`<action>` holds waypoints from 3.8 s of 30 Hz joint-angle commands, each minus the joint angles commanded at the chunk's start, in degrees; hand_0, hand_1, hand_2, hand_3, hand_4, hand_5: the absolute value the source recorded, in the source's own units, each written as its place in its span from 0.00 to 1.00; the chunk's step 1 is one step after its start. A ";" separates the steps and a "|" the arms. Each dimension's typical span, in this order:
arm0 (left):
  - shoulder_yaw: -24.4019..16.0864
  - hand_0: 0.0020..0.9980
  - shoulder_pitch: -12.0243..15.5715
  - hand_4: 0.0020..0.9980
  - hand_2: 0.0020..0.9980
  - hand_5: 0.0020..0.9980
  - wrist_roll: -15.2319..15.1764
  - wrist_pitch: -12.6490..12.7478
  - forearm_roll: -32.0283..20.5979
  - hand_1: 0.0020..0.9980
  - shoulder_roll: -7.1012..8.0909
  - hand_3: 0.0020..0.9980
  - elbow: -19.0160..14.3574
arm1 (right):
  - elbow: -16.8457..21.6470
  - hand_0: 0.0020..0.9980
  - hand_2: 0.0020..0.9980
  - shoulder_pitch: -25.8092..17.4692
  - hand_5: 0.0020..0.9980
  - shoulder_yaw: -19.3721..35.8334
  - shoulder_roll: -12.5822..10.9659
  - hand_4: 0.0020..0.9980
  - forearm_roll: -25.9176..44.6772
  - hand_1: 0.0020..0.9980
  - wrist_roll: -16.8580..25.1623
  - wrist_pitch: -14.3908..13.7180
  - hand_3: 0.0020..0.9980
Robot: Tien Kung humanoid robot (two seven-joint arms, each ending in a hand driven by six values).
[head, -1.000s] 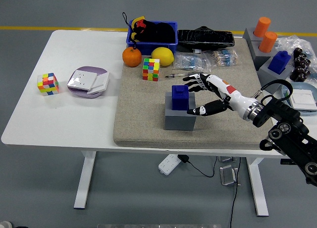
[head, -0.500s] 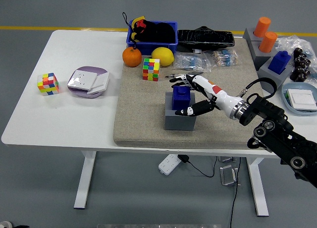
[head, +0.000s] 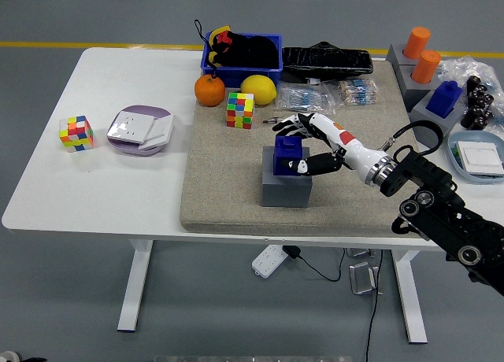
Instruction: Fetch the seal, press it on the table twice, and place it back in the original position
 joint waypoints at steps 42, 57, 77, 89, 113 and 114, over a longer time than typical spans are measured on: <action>0.00 0.79 0.20 0.62 0.74 0.44 0.06 -0.06 -0.14 0.74 -0.20 0.76 0.14 | -1.61 0.79 0.78 1.74 0.00 -3.41 0.51 1.00 2.52 0.76 0.91 0.16 0.82; -0.07 0.79 0.20 0.62 0.74 0.44 0.11 -0.07 -0.10 0.74 -0.26 0.76 0.18 | -1.99 0.71 0.71 1.60 0.00 -3.34 0.13 0.93 2.40 0.67 1.09 -0.95 0.76; 0.00 0.79 0.25 0.62 0.74 0.44 0.02 -0.08 -0.34 0.74 -0.47 0.76 0.19 | -3.06 0.62 0.58 1.01 0.00 -3.63 0.40 0.77 2.47 0.53 2.68 -4.41 0.64; 0.00 0.79 0.22 0.62 0.74 0.44 0.03 -0.11 -0.41 0.74 -0.42 0.76 0.25 | -3.42 0.59 0.51 1.02 0.00 -3.94 0.58 0.76 2.86 0.48 3.14 -4.57 0.53; 0.00 0.79 0.34 0.62 0.74 0.44 -0.04 -0.12 -0.66 0.74 -0.37 0.76 0.21 | 2.79 0.57 0.45 1.38 0.00 2.21 -0.93 0.76 1.24 0.43 2.61 -4.79 0.46; 0.00 0.79 0.33 0.62 0.74 0.44 -0.05 -0.11 -0.66 0.74 -0.37 0.76 0.20 | 3.17 0.57 0.45 1.37 0.00 3.11 -1.09 0.76 0.97 0.43 2.58 -4.81 0.46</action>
